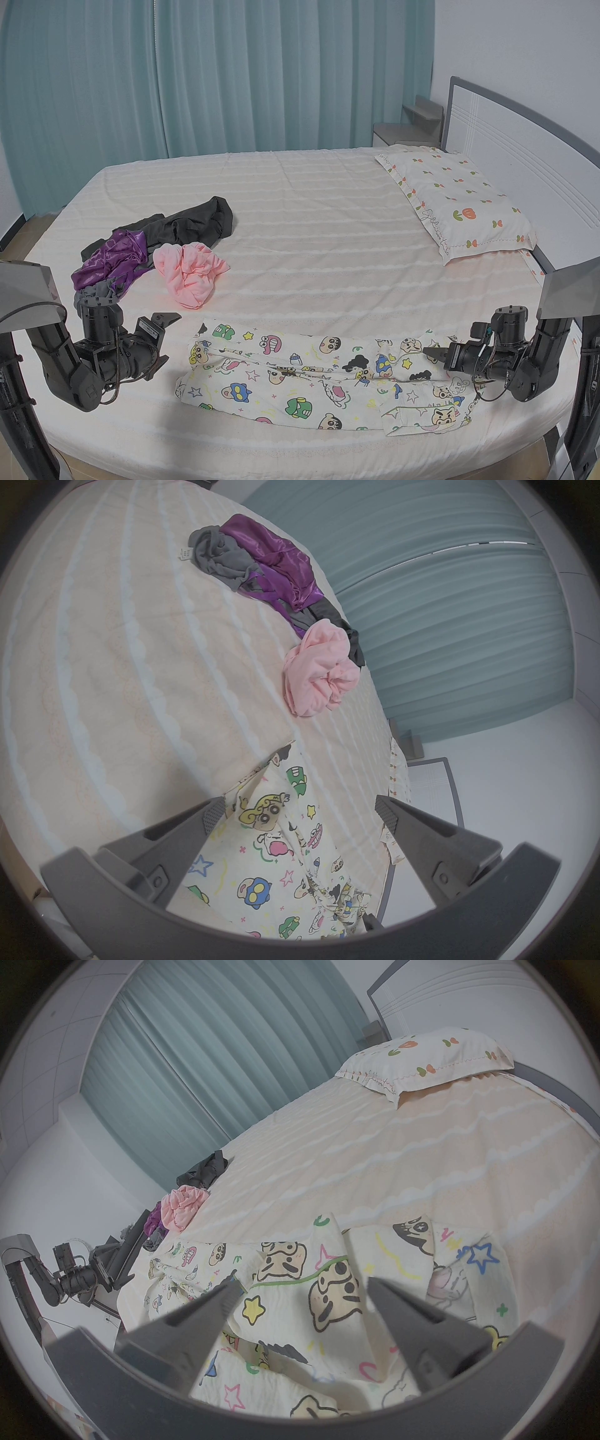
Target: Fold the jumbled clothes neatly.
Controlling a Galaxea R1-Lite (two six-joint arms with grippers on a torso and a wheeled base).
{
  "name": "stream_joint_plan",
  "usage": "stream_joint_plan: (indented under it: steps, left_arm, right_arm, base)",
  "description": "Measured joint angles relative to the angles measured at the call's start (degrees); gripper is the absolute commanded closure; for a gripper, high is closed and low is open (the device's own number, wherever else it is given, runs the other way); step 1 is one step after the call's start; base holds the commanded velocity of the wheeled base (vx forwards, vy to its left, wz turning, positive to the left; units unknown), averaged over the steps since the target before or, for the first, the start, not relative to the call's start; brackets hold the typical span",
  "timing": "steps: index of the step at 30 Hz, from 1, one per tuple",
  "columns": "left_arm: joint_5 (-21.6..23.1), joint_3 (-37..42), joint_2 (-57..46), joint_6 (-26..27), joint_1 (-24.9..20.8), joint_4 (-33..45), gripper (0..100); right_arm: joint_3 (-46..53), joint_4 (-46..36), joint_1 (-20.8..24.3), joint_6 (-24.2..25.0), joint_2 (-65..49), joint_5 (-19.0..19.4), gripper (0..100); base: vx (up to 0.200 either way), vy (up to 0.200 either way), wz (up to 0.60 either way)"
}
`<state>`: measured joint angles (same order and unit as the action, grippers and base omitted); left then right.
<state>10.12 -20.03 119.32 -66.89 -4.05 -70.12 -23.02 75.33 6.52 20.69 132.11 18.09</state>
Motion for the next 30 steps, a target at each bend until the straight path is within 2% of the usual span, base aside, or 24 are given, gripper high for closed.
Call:
stream_joint_plan:
  steps: [9,14,22,28,29,30]
  left_arm:
    - [-0.1,0.5,1.5,0.0,0.0,-1.6,0]
    - [0.0,0.5,1.9,0.0,0.0,-1.6,0]
    - [-0.1,0.8,2.0,0.0,-0.2,-1.7,0]
    - [-0.1,0.9,2.0,0.0,-0.2,-1.7,0]
    - [-0.1,0.9,2.0,0.0,-0.2,-1.7,0]
    - [-0.1,0.9,2.0,0.0,-0.2,-1.7,0]
  right_arm:
    - [1.0,0.0,-2.0,-1.4,0.8,0.0,100]
    - [3.4,1.0,-3.5,-4.0,0.6,0.0,100]
    - [8.7,6.8,-4.7,-4.8,0.0,0.0,100]
    - [12.2,8.1,-4.9,-6.5,0.0,0.0,100]
    - [12.5,8.3,-5.0,-7.1,0.0,0.0,0]
    - [12.9,8.4,-5.0,-7.5,0.0,0.1,0]
  base:
    - [0.0,0.0,0.0]
    - [0.0,0.0,0.0]
    - [0.0,0.0,0.0]
    - [0.0,0.0,0.0]
    - [0.0,0.0,0.0]
    - [0.0,0.0,0.0]
